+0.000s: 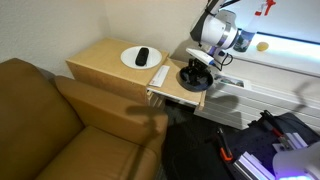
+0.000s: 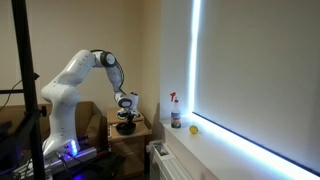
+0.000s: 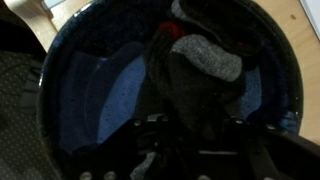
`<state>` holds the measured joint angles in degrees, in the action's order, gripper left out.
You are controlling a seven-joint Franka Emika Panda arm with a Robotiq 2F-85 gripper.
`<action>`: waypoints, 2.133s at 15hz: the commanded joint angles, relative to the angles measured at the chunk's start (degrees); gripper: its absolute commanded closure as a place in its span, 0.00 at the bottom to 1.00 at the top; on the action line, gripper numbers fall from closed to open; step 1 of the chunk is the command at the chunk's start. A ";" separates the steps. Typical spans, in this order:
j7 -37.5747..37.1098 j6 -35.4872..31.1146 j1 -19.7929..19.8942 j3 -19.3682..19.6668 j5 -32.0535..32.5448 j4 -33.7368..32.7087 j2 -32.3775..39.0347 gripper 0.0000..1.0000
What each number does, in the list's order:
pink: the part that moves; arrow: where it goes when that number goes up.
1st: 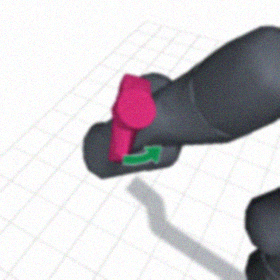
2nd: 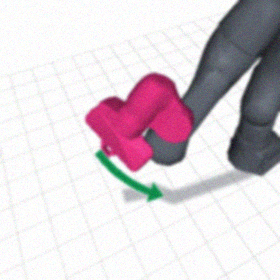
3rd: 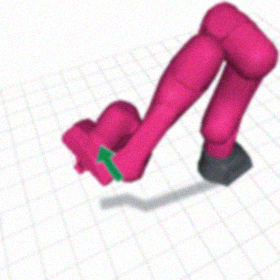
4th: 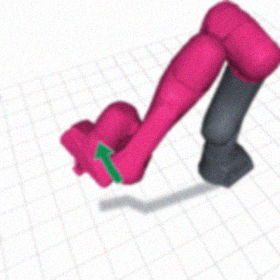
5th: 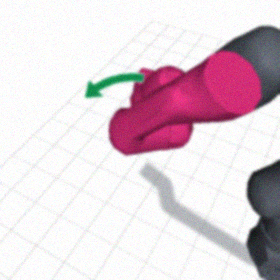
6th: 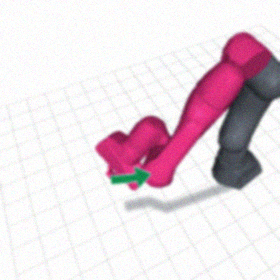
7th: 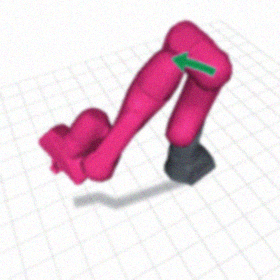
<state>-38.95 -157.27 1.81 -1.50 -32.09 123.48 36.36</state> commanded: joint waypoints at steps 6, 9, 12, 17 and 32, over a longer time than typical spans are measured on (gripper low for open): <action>3.39 1.68 -0.81 2.07 3.59 7.95 -10.89 1.00; 5.26 1.85 -0.76 3.24 6.06 15.15 -20.86 0.97; -0.87 -5.66 -2.99 8.52 12.37 22.73 -30.23 0.97; -0.26 -9.52 0.75 8.42 10.93 24.89 -36.24 0.90; 0.73 -12.38 17.04 23.86 5.32 20.37 -36.40 0.90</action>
<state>-38.58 -169.67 17.84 23.50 -26.39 143.88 -0.09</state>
